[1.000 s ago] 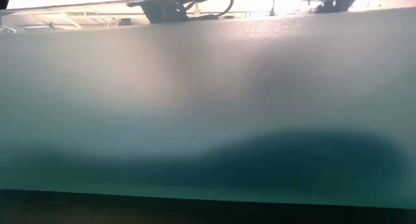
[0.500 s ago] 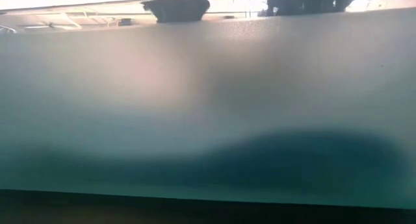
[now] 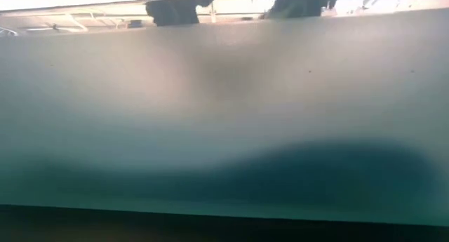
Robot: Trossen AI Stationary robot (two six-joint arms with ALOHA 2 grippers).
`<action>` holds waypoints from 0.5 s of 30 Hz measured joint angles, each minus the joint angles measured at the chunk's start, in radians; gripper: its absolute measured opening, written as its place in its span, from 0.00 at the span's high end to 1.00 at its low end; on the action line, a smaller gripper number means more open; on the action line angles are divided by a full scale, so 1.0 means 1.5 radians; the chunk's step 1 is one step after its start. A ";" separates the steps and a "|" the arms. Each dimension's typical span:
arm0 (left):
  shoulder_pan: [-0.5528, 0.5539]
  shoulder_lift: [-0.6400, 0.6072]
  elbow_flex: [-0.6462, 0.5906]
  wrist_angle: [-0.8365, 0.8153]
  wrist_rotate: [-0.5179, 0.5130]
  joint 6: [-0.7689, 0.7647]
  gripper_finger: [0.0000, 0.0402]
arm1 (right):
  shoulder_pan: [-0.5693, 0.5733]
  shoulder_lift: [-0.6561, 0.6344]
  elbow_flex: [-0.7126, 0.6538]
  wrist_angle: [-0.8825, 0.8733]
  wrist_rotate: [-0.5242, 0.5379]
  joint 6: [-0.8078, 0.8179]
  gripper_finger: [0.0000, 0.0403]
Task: Fold microfiber towels
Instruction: Put the folded green microfiber cloth into the green transparent bin
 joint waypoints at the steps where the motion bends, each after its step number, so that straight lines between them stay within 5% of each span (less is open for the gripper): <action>1: -0.008 0.000 0.000 -0.004 0.007 0.001 0.98 | 0.014 0.007 0.013 0.000 0.019 0.004 1.00; 6: -0.060 0.000 0.000 -0.007 0.021 0.006 0.96 | 0.079 0.068 0.065 -0.002 0.064 0.057 1.00; 15: -0.142 0.000 0.000 -0.003 0.008 -0.051 0.99 | 0.165 0.218 0.164 -0.013 0.033 0.115 1.00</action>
